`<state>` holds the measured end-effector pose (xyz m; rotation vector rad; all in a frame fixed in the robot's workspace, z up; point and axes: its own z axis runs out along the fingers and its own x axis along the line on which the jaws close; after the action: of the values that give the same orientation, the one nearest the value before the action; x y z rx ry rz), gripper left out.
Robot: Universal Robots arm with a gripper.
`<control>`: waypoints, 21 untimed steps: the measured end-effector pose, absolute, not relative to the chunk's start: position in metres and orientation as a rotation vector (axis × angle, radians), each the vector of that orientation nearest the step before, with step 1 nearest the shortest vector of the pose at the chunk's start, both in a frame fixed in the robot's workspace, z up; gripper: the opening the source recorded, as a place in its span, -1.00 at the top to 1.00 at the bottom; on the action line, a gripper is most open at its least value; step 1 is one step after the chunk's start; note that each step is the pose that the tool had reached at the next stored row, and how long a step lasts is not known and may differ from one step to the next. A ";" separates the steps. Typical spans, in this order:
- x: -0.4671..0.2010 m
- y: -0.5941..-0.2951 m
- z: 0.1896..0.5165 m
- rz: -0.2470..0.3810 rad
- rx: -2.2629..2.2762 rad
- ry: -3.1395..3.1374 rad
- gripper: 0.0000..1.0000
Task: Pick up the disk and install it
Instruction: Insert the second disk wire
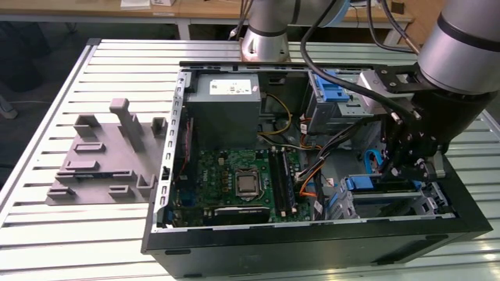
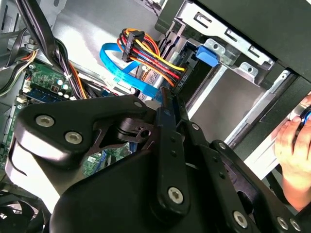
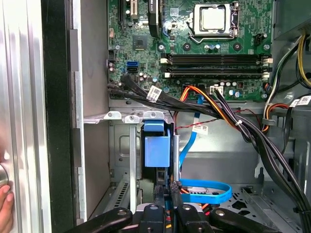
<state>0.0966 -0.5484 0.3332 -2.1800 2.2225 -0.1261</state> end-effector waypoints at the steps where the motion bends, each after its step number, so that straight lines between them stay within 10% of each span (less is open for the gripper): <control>1: 0.097 -0.548 0.333 -0.126 -2.180 2.222 0.67; 21: 0.097 -0.549 0.329 -0.126 -2.180 2.222 0.67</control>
<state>0.0966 -0.5491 0.3294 -2.1798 2.2223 -0.1256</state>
